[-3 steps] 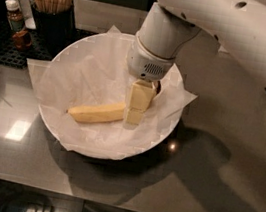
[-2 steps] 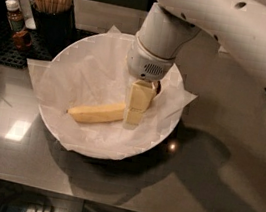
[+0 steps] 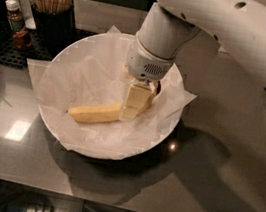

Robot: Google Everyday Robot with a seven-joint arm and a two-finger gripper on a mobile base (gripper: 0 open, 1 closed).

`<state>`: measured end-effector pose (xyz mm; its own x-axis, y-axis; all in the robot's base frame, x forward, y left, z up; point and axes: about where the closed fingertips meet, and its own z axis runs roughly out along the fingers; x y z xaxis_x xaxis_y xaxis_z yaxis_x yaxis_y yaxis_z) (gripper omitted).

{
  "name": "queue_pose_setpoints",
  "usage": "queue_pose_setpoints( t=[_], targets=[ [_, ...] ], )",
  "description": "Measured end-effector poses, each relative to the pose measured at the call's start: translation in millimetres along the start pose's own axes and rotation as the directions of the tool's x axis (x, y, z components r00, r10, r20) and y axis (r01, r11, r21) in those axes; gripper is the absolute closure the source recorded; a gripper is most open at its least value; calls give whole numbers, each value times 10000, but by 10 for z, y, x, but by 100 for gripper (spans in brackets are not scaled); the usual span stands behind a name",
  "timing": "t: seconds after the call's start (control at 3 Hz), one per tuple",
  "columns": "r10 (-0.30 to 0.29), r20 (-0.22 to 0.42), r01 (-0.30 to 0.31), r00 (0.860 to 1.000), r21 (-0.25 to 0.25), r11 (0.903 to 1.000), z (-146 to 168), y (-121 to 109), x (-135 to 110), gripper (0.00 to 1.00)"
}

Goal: Pick banana from white bowl

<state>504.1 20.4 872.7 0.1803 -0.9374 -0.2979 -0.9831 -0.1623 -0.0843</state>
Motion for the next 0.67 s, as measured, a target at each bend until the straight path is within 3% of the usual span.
queue_pose_setpoints(
  t=[0.33,0.67],
  targets=[
    [-1,0,1,10000,-1,10000,1,0,0,27],
    [-14,-1,14,10000,-53,10000,23,7,-4,14]
  ],
)
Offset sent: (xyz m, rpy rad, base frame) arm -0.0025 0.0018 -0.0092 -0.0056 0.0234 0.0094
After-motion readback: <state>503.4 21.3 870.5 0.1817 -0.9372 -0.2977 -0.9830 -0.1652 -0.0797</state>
